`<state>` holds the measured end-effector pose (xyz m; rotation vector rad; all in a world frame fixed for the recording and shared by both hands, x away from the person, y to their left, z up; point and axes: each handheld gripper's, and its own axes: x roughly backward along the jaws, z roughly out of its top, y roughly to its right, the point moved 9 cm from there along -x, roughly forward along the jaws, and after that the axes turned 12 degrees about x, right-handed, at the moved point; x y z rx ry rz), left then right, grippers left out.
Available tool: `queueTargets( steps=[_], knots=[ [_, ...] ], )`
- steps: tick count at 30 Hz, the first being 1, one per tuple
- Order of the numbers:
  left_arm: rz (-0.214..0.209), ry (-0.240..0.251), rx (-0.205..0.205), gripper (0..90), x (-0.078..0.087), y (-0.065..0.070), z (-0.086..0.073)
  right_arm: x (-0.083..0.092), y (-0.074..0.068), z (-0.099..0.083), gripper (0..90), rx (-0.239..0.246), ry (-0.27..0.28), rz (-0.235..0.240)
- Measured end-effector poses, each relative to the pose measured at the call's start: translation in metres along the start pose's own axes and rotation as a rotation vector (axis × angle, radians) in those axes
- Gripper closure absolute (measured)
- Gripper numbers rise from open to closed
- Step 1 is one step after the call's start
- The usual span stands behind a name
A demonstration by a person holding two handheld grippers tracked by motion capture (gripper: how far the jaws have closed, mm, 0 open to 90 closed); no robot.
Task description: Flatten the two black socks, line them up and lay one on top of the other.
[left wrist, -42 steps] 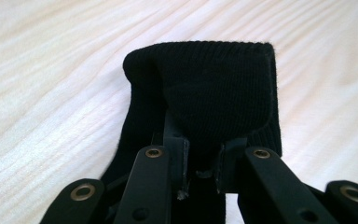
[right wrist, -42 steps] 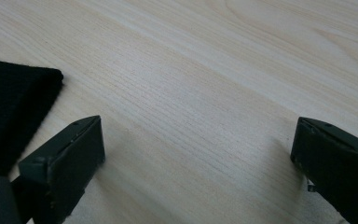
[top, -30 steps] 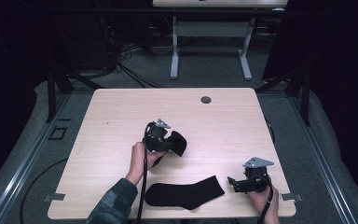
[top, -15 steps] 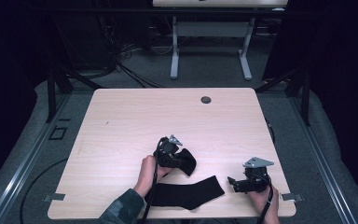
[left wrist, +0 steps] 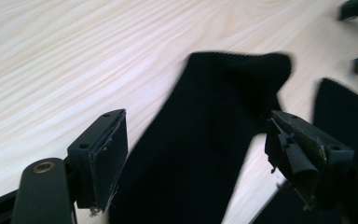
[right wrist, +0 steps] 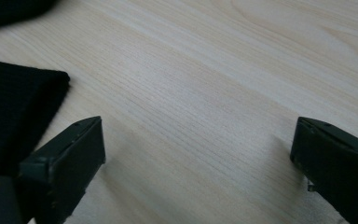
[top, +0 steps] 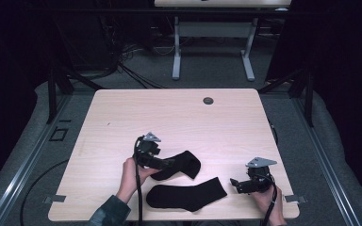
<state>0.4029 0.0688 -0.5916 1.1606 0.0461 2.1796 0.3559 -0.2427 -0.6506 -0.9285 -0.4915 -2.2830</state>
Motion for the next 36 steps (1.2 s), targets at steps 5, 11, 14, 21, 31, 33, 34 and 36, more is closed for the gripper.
queueTargets(
  steps=[5,11,14,21,31,33,34,36],
  knots=[
    [0.058,-0.035,0.031,20.8,0.007,-0.024,-0.016,0.012,-0.011,0.027,16.4,-0.014,0.058,0.068],
    [0.072,-0.048,0.068,25.5,0.004,-0.036,-0.026,0.005,-0.039,0.067,32.8,-0.008,0.002,0.205],
    [0.078,-0.067,0.078,28.6,0.0,-0.039,-0.03,-0.007,-0.05,0.079,36.0,0.008,-0.034,0.237],
    [0.086,-0.111,0.084,38.2,-0.009,-0.042,-0.039,-0.04,-0.066,0.096,46.7,0.021,-0.096,0.289],
    [0.089,-0.137,-0.011,64.0,-0.012,-0.036,-0.042,-0.058,-0.071,0.103,64.3,0.031,-0.092,0.301],
    [0.104,-0.139,-0.022,68.1,-0.012,-0.036,-0.041,-0.061,-0.072,0.102,66.2,0.031,-0.104,0.302],
    [0.099,-0.14,-0.022,70.3,-0.012,-0.036,-0.041,-0.063,-0.072,0.102,66.7,0.032,-0.112,0.295],
    [0.083,-0.138,-0.021,75.5,-0.012,-0.035,-0.042,-0.066,-0.074,0.1,71.4,0.035,-0.125,0.301]
  ],
)
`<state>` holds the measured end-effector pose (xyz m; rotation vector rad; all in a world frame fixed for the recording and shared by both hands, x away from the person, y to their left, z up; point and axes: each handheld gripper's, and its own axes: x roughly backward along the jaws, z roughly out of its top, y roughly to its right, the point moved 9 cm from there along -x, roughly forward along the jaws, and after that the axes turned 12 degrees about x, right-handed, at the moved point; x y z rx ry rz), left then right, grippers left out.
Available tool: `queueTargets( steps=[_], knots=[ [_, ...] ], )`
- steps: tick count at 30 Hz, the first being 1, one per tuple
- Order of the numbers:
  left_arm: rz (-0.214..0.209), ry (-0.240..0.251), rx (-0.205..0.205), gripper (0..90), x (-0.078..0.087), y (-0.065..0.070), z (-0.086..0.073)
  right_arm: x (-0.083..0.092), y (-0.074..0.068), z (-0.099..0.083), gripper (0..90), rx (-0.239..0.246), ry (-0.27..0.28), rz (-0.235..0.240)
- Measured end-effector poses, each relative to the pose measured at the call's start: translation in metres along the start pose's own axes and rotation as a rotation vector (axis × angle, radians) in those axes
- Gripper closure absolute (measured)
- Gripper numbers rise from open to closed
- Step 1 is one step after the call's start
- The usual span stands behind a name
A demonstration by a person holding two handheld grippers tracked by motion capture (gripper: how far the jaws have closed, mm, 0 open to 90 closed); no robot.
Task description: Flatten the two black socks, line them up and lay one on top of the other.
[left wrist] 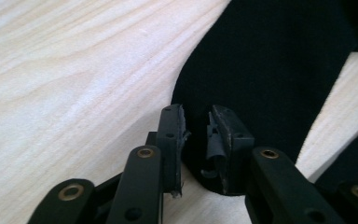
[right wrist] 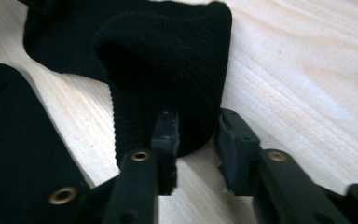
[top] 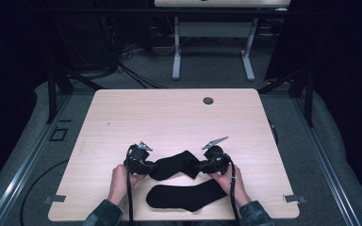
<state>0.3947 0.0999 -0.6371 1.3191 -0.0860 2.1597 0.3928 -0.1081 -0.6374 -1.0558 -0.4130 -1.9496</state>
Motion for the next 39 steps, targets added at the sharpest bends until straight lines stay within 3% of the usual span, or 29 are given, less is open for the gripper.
queueTargets(
  steps=[5,11,16,22,28,33,34,36,39],
  knots=[
    [-0.011,0.009,-0.002,82.8,0.0,0.001,0.0,-0.002,0.001,0.001,84.9,-0.008,0.027,-0.015],
    [-0.039,0.045,-0.009,84.3,0.006,0.008,0.006,0.007,0.008,-0.001,86.2,0.024,0.009,-0.079],
    [-0.073,0.07,-0.012,84.4,0.015,0.015,0.015,0.024,0.019,-0.003,86.2,0.077,0.002,-0.192],
    [-0.124,0.098,-0.021,84.5,0.025,0.028,0.03,0.05,0.033,-0.002,86.2,0.105,0.016,-0.311],
    [-0.162,0.097,-0.025,84.4,0.027,0.04,0.038,0.074,0.038,0.007,86.2,0.2,0.028,-0.465],
    [-0.184,0.081,-0.022,84.2,0.026,0.041,0.039,0.089,0.038,0.015,85.9,0.301,0.036,-0.608],
    [-0.182,0.072,-0.018,84.1,0.024,0.04,0.038,0.089,0.037,0.015,85.7,0.32,0.026,-0.619],
    [-0.181,0.05,-0.009,83.9,0.02,0.035,0.034,0.082,0.034,0.01,84.8,0.335,-0.016,-0.595],
    [-0.175,0.025,0.011,83.4,0.014,0.026,0.027,0.067,0.027,-0.004,83.1,0.327,-0.041,-0.511]
  ],
)
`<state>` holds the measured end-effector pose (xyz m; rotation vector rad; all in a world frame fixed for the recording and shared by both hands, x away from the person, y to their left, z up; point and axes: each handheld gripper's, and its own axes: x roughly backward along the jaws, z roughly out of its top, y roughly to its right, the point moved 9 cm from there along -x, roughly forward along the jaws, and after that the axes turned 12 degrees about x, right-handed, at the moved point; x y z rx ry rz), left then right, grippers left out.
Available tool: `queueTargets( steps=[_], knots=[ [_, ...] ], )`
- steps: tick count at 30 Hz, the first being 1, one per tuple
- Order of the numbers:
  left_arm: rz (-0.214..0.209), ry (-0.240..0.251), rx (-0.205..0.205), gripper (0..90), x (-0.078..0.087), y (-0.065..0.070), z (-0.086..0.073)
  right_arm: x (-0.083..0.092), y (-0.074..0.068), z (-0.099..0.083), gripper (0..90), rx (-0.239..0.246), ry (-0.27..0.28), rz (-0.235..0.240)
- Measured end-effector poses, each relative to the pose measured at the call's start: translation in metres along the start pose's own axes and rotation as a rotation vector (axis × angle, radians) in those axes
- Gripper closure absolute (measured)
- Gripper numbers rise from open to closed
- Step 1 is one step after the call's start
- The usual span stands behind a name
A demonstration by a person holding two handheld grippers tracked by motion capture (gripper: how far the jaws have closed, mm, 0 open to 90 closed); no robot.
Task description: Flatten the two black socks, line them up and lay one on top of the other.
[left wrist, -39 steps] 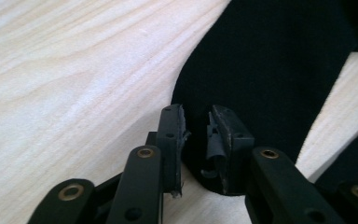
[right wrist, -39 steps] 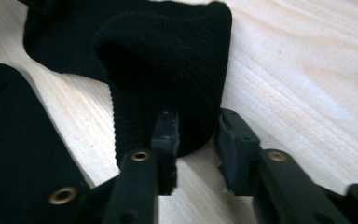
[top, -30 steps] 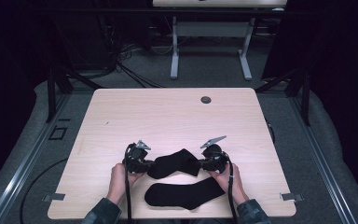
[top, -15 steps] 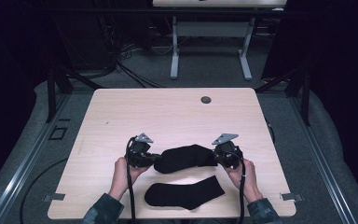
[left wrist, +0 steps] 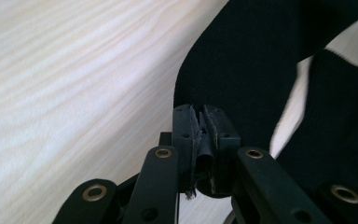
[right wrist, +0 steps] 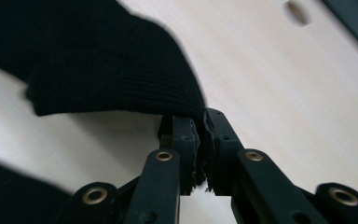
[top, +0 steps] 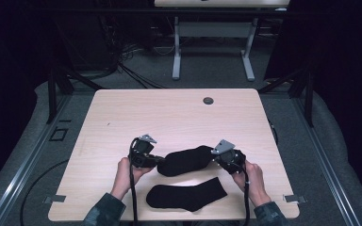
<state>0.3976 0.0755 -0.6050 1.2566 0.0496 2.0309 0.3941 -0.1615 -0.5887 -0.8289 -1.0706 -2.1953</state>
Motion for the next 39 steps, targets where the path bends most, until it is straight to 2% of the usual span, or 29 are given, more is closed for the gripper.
queueTargets(
  steps=[4,12,15,17,19,20,22,24,26,27,28,29,30,32,36,39],
  knots=[
    [0.007,-0.012,0.024,82.2,-0.001,-0.009,-0.007,-0.006,-0.016,-0.011,81.5,-0.032,-0.002,0.116],
    [0.023,-0.017,0.043,77.1,-0.002,-0.018,-0.013,0.001,-0.027,-0.018,80.2,-0.091,0.034,0.224],
    [0.033,-0.012,0.056,69.5,-0.001,-0.021,-0.014,0.008,-0.026,-0.018,78.7,-0.115,0.063,0.248],
    [0.058,-0.001,0.066,66.2,0.001,-0.023,-0.013,0.014,-0.021,-0.019,78.1,-0.136,0.081,0.261],
    [0.094,0.005,0.064,56.0,0.004,-0.024,-0.013,0.019,-0.014,-0.018,76.8,-0.172,0.117,0.272],
    [0.102,0.008,0.059,54.3,0.005,-0.024,-0.013,0.022,-0.012,-0.018,75.1,-0.182,0.126,0.291],
    [0.128,0.016,0.055,47.7,0.004,-0.022,-0.013,0.024,-0.012,-0.019,70.2,-0.19,0.117,0.324],
    [0.139,0.018,0.04,43.3,0.001,-0.02,-0.014,0.023,-0.009,-0.023,68.3,-0.2,0.103,0.315],
    [0.153,0.02,0.034,38.5,-0.003,-0.019,-0.014,0.018,-0.003,-0.027,62.2,-0.235,0.098,0.278],
    [0.16,0.016,0.025,35.6,-0.006,-0.019,-0.014,0.014,-0.002,-0.029,61.2,-0.236,0.086,0.265],
    [0.171,0.019,0.017,30.9,-0.009,-0.018,-0.014,0.009,-0.001,-0.032,55.5,-0.241,0.071,0.251],
    [0.203,0.017,-0.003,26.3,-0.011,-0.02,-0.014,0.003,0.0,-0.034,50.9,-0.242,0.055,0.232],
    [0.216,0.013,-0.017,24.2,-0.014,-0.02,-0.014,-0.003,0.0,-0.037,48.9,-0.246,0.036,0.212],
    [0.271,0.008,-0.045,21.3,-0.018,-0.021,-0.015,-0.015,0.001,-0.041,40.5,-0.257,-0.008,0.195],
    [0.311,-0.013,-0.065,21.5,-0.023,-0.026,-0.018,-0.031,-0.001,-0.047,32.4,-0.288,-0.057,0.203],
    [0.306,-0.012,-0.056,20.9,-0.023,-0.029,-0.019,-0.034,-0.003,-0.049,30.3,-0.311,-0.067,0.226]
  ],
)
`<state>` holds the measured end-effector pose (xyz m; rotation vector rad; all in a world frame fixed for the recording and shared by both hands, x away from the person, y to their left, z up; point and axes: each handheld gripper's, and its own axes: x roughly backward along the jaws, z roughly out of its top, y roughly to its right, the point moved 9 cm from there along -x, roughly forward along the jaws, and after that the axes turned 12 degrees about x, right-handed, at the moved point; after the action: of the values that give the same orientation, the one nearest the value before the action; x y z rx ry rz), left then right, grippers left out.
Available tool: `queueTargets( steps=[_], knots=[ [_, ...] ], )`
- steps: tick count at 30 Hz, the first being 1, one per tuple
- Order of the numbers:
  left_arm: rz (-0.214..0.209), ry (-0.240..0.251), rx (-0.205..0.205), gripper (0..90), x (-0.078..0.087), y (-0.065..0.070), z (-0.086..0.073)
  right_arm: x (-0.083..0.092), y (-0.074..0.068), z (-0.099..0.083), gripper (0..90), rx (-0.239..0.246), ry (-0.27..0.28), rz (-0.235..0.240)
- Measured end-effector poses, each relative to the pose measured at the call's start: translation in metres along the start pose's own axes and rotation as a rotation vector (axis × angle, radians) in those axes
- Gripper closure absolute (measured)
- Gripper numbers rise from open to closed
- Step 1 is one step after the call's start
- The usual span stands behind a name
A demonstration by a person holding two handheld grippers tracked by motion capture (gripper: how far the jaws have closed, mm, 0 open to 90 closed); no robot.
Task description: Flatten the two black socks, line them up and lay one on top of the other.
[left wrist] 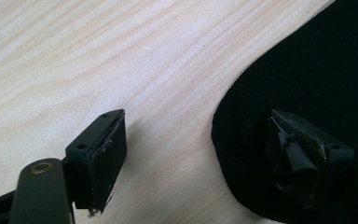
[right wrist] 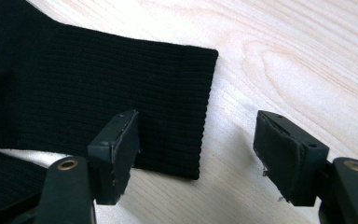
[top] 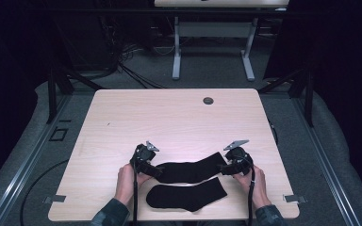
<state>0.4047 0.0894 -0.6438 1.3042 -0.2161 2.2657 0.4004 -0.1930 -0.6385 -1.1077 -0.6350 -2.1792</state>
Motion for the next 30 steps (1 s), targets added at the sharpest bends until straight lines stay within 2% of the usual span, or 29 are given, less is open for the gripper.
queueTargets(
  steps=[6,8,10,11,12,13,18,23,25,30],
  knots=[
    [0.022,-0.007,-0.013,21.1,0.002,-0.005,-0.001,-0.001,-0.004,0.001,28.8,0.011,-0.006,0.007],
    [0.024,-0.01,-0.012,21.1,0.003,-0.007,-0.001,-0.003,-0.008,0.004,28.2,0.008,0.014,0.011],
    [0.038,-0.004,-0.011,21.0,0.003,-0.01,-0.001,-0.003,-0.009,0.004,27.6,0.029,-0.005,0.009],
    [0.038,-0.003,-0.01,20.4,0.004,-0.012,-0.002,-0.004,-0.012,0.006,26.8,0.01,0.013,0.01],
    [0.039,-0.003,-0.009,19.5,0.004,-0.014,-0.003,-0.005,-0.012,0.007,26.5,0.011,0.014,0.021],
    [0.038,0.001,-0.002,18.6,0.004,-0.016,-0.003,-0.004,-0.012,0.005,26.3,0.026,-0.009,0.027],
    [0.025,-0.001,0.014,17.7,0.007,-0.024,-0.008,-0.007,-0.019,0.009,22.8,0.02,0.009,0.046],
    [0.027,-0.002,0.027,17.4,0.01,-0.03,-0.012,-0.008,-0.023,0.01,18.6,0.03,-0.008,0.046],
    [0.02,-0.005,0.036,17.2,0.011,-0.031,-0.014,-0.01,-0.026,0.012,17.3,0.023,0.002,0.06],
    [0.035,0.0,0.029,16.3,0.011,-0.033,-0.014,-0.012,-0.023,0.01,12.7,0.017,-0.002,0.047]
  ],
)
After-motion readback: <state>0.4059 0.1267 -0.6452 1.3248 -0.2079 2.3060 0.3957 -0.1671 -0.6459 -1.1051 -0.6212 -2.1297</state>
